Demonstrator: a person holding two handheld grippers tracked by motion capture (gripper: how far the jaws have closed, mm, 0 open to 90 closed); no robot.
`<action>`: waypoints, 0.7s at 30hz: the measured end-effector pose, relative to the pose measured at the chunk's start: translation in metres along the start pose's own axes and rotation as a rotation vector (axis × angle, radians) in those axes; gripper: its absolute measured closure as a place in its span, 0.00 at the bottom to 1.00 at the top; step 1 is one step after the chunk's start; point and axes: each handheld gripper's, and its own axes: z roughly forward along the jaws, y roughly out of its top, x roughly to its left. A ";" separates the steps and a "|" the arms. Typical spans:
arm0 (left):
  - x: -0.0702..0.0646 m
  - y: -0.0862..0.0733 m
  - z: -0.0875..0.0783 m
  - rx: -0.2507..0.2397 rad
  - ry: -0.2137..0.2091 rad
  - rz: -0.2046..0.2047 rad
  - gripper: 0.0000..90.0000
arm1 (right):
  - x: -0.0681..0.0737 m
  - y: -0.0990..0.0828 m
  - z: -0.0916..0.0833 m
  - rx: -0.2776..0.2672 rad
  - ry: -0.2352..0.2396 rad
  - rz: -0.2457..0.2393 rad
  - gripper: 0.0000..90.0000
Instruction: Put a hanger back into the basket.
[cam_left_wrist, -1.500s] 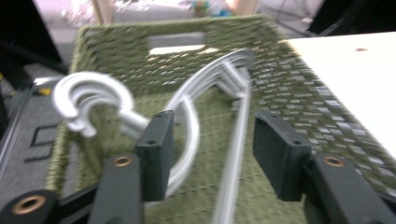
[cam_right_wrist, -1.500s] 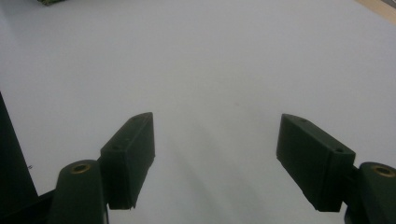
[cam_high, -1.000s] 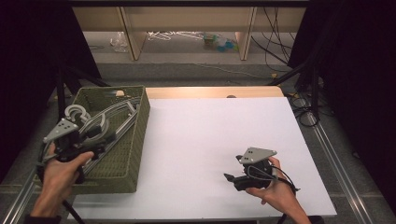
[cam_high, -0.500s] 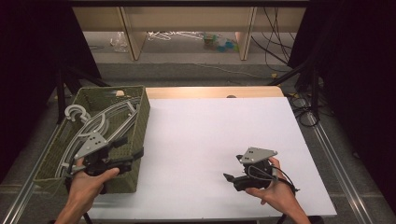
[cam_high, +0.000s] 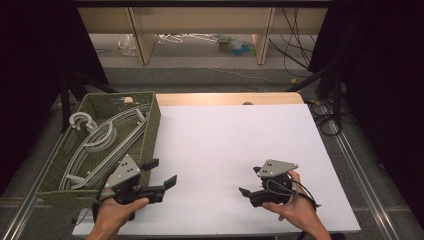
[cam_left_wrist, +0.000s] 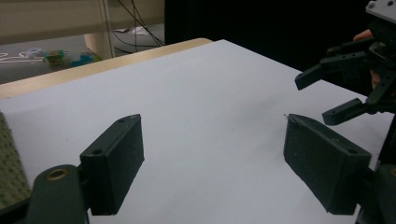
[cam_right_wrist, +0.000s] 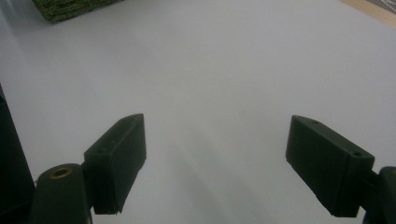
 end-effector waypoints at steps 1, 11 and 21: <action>-0.004 -0.003 0.001 -0.009 -0.004 -0.017 0.22 | 0.000 0.000 -0.001 -0.008 0.003 -0.008 0.23; -0.016 -0.028 0.010 0.008 -0.023 0.070 0.19 | 0.006 -0.008 -0.002 -0.045 0.008 0.021 0.23; -0.024 -0.042 0.007 -0.002 -0.031 0.070 0.18 | 0.018 -0.020 -0.011 -0.097 0.006 0.022 0.20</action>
